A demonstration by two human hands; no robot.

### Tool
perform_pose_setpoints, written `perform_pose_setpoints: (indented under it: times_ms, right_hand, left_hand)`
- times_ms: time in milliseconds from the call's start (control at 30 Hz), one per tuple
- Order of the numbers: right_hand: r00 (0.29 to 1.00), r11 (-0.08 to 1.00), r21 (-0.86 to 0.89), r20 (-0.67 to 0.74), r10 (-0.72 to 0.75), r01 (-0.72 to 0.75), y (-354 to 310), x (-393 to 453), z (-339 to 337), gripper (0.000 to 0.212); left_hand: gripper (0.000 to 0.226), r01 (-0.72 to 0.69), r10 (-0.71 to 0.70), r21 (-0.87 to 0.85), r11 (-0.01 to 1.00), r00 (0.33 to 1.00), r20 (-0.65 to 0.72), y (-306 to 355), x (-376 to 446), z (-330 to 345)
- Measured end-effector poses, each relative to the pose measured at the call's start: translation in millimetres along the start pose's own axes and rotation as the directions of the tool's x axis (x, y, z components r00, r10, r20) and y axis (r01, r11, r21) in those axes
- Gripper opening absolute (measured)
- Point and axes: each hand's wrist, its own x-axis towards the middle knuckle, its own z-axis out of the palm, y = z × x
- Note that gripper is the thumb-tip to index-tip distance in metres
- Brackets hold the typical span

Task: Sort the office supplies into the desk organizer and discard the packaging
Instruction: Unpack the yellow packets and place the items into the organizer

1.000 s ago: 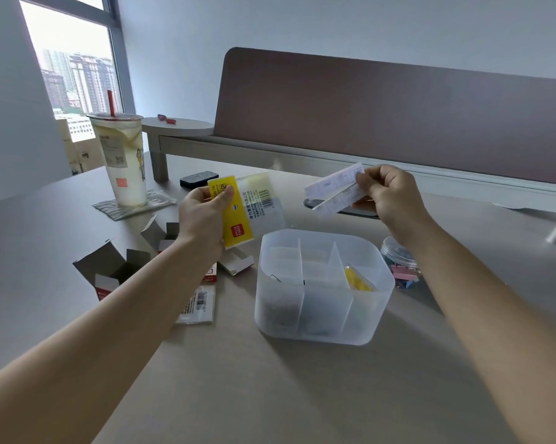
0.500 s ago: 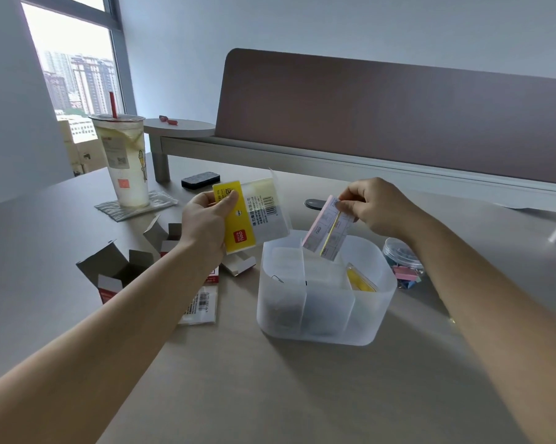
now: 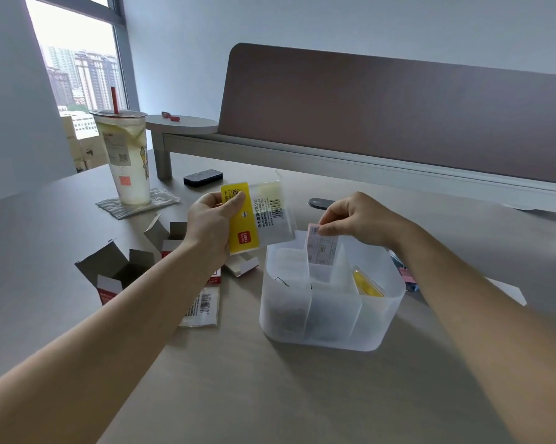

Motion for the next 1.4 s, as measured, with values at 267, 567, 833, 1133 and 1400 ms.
perform_pose_setpoints:
  times_ms: [267, 567, 833, 1133, 1400]
  right_hand:
    - [1.000, 0.999, 0.052, -0.010, 0.015, -0.015, 4.7, 3.3, 3.8, 0.014]
    - [0.998, 0.999, 0.050, -0.064, 0.017, -0.014, 7.2, -0.4, 6.5, 0.015]
    - [0.939, 0.933, 0.316, -0.341, -0.055, 0.169, -2.9, -12.8, 3.3, 0.013]
    - [0.907, 0.981, 0.035, -0.389, -0.161, 0.189, -10.9, -10.5, 7.2, 0.024]
    - [0.969, 0.976, 0.191, -0.241, -0.059, 0.107, -11.9, -9.6, 7.3, 0.029]
  left_hand:
    - [0.006, 0.002, -0.002, 0.004, 1.000, 1.000, 0.029, -3.0, 6.6, 2.4]
    - [0.007, 0.032, -0.031, -0.042, 0.999, 0.999, 0.022, 0.5, 2.5, 14.7]
    - [0.016, 0.005, -0.001, -0.075, 0.997, 0.999, 0.049, 3.9, -1.6, 26.5]
    - [0.008, -0.022, 0.028, -0.095, 0.995, 0.997, 0.068, 5.9, -7.2, 27.6]
    - [0.011, -0.072, 0.084, -0.136, 0.988, 0.993, 0.086, 7.4, -8.6, 25.0]
